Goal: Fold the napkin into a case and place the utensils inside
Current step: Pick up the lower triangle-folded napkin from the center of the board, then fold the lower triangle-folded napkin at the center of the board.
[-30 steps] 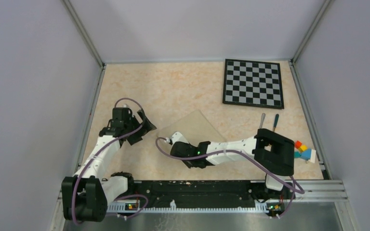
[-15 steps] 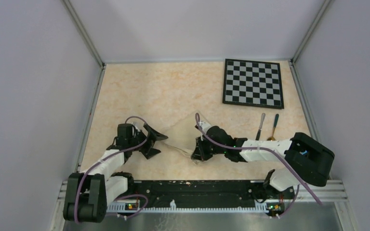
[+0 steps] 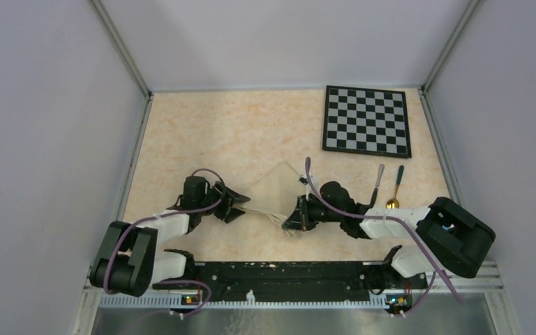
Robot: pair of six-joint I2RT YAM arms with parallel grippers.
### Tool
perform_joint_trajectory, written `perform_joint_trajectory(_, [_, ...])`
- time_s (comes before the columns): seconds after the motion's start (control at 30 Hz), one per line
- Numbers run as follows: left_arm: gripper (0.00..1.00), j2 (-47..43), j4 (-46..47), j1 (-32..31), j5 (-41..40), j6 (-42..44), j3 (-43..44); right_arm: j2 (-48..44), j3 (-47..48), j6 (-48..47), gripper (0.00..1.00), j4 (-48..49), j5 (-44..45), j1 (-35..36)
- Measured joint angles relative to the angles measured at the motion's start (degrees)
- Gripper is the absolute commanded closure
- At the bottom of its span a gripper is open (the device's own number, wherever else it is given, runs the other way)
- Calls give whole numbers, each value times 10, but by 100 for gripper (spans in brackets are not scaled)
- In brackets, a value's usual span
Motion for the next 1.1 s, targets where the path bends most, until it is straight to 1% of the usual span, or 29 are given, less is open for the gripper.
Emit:
perform_joint_trajectory(0.13, [58, 4, -31, -2, -42, 15, 34, 4, -9, 4, 100, 24, -19, 0])
perform_joint_trajectory(0.23, [75, -12, -65, -2, -70, 28, 61, 12, -17, 8, 100, 48, -35, -1])
perform_joint_trajectory(0.27, [79, -18, -72, -2, -78, 31, 67, 15, -20, 8, 100, 54, -38, -2])
perform_joint_trajectory(0.4, [85, -33, -94, -3, -89, 42, 78, 31, -27, 8, 100, 75, -55, -2])
perform_joint_trajectory(0.47, [92, -37, -127, -4, -99, 47, 87, 42, -27, 12, 100, 85, -63, -3])
perform_joint_trajectory(0.5, [98, -40, -152, -5, -109, 50, 94, 50, -27, 15, 100, 91, -67, -3])
perform_joint_trajectory(0.53, [100, -45, -174, -5, -115, 52, 102, 57, -27, 19, 100, 97, -72, -3])
perform_joint_trajectory(0.67, [100, -73, -269, -17, -155, 55, 150, 103, -27, 47, 100, 146, -98, -2])
perform_joint_trajectory(0.8, [100, -62, -353, -59, -210, 38, 222, 144, -27, 78, 100, 200, -118, -2])
perform_joint_trajectory(0.93, [100, 20, -437, -112, -277, 3, 325, 160, -35, 102, 100, 238, -130, -2])
perform_joint_trajectory(1.0, [100, 87, -497, -141, -311, -23, 396, 160, -42, 107, 100, 248, -131, -2])
perform_joint_trajectory(1.1, [100, 170, -557, -175, -344, -53, 478, 156, -52, 108, 100, 247, -127, -3])
